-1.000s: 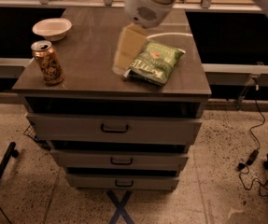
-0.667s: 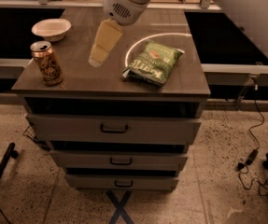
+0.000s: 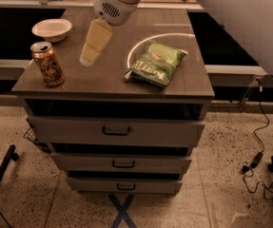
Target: Knock orange can over
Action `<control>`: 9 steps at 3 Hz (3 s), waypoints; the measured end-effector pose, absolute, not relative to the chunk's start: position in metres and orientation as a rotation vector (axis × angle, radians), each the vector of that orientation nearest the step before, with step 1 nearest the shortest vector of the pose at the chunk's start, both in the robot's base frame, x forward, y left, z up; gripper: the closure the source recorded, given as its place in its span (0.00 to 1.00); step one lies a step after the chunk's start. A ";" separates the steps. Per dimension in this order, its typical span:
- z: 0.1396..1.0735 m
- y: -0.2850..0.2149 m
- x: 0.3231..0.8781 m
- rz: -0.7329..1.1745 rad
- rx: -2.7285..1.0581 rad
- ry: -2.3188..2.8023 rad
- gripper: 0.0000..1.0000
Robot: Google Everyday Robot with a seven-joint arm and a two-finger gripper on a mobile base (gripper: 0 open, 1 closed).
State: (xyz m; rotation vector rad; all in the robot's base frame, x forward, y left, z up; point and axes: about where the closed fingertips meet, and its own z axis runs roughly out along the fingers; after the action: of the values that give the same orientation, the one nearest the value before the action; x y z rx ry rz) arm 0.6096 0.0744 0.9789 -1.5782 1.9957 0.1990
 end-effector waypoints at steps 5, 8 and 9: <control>0.929 0.157 0.662 0.546 -1.261 1.751 0.00; 0.917 0.174 0.659 0.721 -1.137 1.568 0.00; 0.911 0.192 0.657 0.723 -1.163 1.519 0.00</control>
Offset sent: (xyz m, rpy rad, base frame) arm 0.0551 0.0663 -0.0276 0.2548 -0.0549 -0.0287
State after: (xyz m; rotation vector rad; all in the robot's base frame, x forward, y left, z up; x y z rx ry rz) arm 0.6574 0.1919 0.9110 -1.1632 1.5187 0.7229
